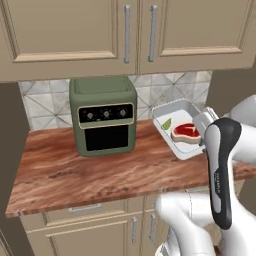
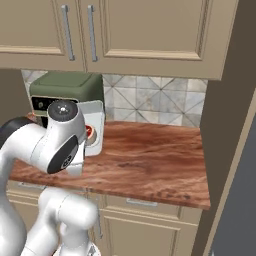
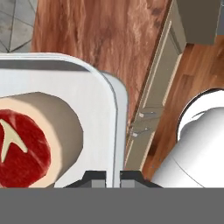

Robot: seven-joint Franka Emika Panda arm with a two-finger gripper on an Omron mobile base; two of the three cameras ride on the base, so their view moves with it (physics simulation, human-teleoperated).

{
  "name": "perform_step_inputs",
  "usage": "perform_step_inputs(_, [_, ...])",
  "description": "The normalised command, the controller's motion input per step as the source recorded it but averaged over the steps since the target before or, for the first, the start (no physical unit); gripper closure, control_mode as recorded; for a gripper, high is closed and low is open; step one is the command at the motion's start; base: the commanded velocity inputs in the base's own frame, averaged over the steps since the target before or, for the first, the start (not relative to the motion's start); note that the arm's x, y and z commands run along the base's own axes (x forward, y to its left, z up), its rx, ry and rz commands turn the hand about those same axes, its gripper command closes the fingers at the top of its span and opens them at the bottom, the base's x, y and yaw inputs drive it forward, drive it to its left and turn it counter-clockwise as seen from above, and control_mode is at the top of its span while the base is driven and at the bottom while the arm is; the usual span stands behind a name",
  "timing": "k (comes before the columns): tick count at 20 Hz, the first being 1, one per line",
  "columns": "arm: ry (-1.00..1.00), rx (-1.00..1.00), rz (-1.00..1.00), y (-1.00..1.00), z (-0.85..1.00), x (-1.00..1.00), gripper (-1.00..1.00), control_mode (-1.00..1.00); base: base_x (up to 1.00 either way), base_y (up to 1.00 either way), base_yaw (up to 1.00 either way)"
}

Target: Place the tupperware on the second highest shelf of the fridge. Make space for the tupperware among the existing items by rearranging them on the shelves if needed. Close the fridge door when finished.

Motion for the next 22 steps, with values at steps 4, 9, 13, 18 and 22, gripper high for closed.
perform_step_inputs(4, [0.0,0.0,0.0,0.0,0.0,0.0,1.0,1.0,-1.0,0.0,-0.26])
perform_step_inputs(9, [0.0,0.0,0.0,0.0,0.0,0.0,1.0,1.0,-1.0,0.0,-0.43])
perform_step_inputs(13, [0.0,0.0,0.0,0.0,0.0,0.0,1.0,1.0,-1.0,0.11,-0.5])
perform_step_inputs(18, [0.0,0.0,0.0,0.0,0.0,0.0,1.0,1.0,-0.87,0.11,-0.61])
perform_step_inputs(22, [0.0,0.0,0.0,0.0,0.0,0.0,1.0,1.0,-0.14,0.01,-0.78])
